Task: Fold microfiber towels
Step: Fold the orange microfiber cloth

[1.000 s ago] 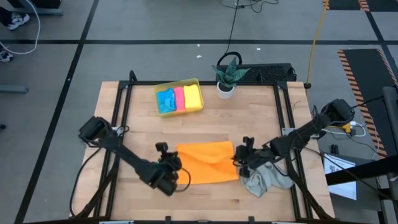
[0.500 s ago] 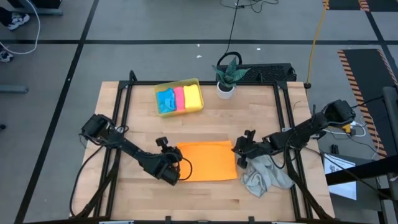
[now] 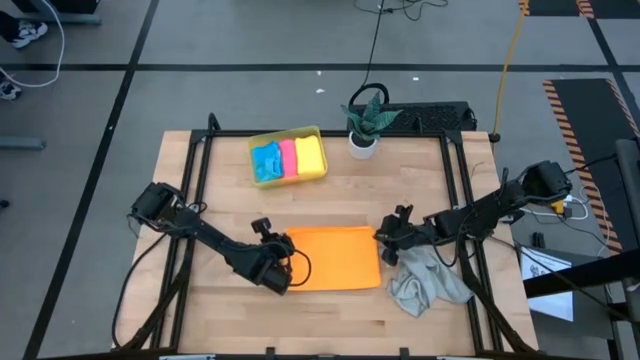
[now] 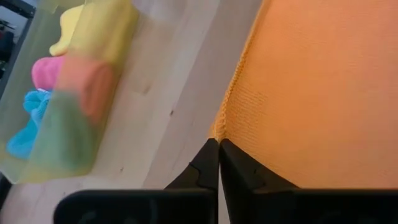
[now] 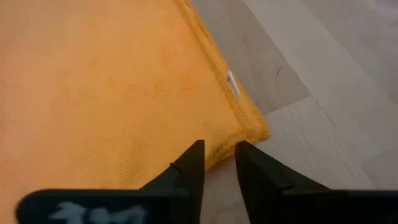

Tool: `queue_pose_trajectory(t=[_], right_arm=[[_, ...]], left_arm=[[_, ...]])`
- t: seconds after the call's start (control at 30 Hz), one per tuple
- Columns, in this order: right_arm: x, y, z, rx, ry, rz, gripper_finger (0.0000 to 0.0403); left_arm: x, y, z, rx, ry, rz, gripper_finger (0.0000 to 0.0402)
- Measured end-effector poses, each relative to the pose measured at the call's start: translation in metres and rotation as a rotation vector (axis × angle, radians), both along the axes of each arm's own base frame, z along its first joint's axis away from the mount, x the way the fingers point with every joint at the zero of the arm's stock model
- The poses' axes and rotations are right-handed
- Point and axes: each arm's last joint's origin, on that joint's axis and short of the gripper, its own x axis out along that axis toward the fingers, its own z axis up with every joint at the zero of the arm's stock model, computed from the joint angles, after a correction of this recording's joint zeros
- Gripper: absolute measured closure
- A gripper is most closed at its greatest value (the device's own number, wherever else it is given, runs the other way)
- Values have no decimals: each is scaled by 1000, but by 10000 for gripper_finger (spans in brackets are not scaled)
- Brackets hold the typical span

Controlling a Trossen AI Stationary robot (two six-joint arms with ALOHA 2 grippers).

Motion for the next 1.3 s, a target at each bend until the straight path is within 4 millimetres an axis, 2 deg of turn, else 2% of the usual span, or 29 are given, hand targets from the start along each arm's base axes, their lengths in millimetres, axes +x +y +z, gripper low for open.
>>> queue_pose_trajectory(t=[0.1, 0.27, 0.4, 0.47, 0.53, 0.73, 0.9, 1.1, 1.3], right_arm=[[-1, 0, -1, -7, 4, 5, 291], [-1, -2, 4, -47, -23, -16, 259], [-2, -3, 13, -72, -79, -53, 268], [-2, -1, 17, -66, -107, -47, 281], [-1, 3, 20, -44, -134, 0, 296], [4, 20, 17, 60, -155, 193, 354], [10, 25, 0, 73, -117, 228, 398], [17, 30, -19, 105, -84, 285, 395], [39, 40, -28, 90, -46, 365, 402]], left_arm=[[1, 1, 0, -10, -17, 15, 371], [-1, 11, 0, 15, 32, 49, 293], [-10, 27, 12, 27, 33, 183, 239], [-12, 32, 16, 12, -3, 244, 225], [-9, 32, 20, -5, -33, 229, 220], [16, 22, 19, -124, -98, 29, 239], [25, 30, 8, -191, -181, -22, 276], [2, 51, -23, -275, -108, 73, 316], [-21, 51, -36, -247, -62, 141, 344]])
